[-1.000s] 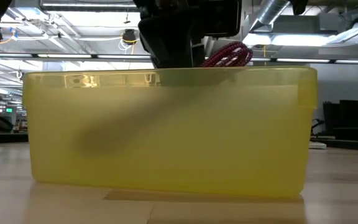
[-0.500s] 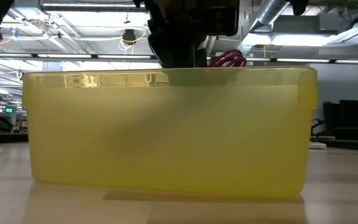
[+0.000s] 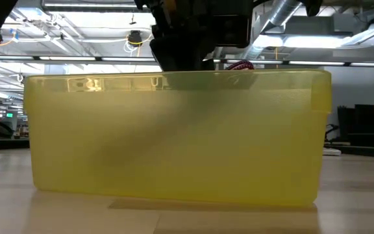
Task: Pick and place USB-C Cables
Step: Put the pink charger cable into the yellow bin, then put the white charger cable into the yellow bin
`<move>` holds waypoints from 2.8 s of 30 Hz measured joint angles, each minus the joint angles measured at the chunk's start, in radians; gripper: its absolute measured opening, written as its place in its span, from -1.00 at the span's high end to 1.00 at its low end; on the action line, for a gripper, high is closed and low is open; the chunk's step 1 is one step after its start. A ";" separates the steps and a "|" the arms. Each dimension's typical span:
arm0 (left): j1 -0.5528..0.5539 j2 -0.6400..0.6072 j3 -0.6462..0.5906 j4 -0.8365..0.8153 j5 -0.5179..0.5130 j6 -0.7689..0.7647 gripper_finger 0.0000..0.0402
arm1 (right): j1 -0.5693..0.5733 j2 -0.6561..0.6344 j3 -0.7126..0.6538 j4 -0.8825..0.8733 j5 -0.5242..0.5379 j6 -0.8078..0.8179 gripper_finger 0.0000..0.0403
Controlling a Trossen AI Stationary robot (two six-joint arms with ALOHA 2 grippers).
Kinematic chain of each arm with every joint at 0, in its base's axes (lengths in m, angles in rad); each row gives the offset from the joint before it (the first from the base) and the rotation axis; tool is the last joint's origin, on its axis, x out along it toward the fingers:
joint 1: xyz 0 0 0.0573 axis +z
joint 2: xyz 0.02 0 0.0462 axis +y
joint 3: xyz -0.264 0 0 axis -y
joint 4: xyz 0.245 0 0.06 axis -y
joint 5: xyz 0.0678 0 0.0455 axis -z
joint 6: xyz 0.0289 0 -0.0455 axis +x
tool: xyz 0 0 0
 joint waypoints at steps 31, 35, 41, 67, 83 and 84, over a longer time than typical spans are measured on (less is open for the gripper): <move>0.024 -0.010 0.181 -0.217 -0.079 0.097 0.50 | 0.000 0.000 0.000 -0.009 0.000 0.005 -0.10; 0.022 -0.012 0.310 -0.401 -0.150 0.133 0.50 | 0.000 -0.008 0.000 -0.021 0.000 0.001 -0.10; -0.015 -0.148 0.345 -0.498 -0.253 0.116 0.50 | 0.000 -0.008 0.000 -0.087 0.000 0.034 -0.10; -0.271 -1.037 -0.968 0.893 -0.848 -0.090 0.48 | -0.250 0.487 0.000 0.115 -0.344 0.037 -0.10; -0.224 -1.045 -1.133 1.057 -0.914 -0.174 0.19 | -0.337 0.917 0.052 0.429 -0.502 -0.129 -0.36; -0.223 -1.045 -1.133 1.057 -0.915 -0.174 0.19 | -0.338 0.943 0.072 0.433 -0.502 -0.145 -0.38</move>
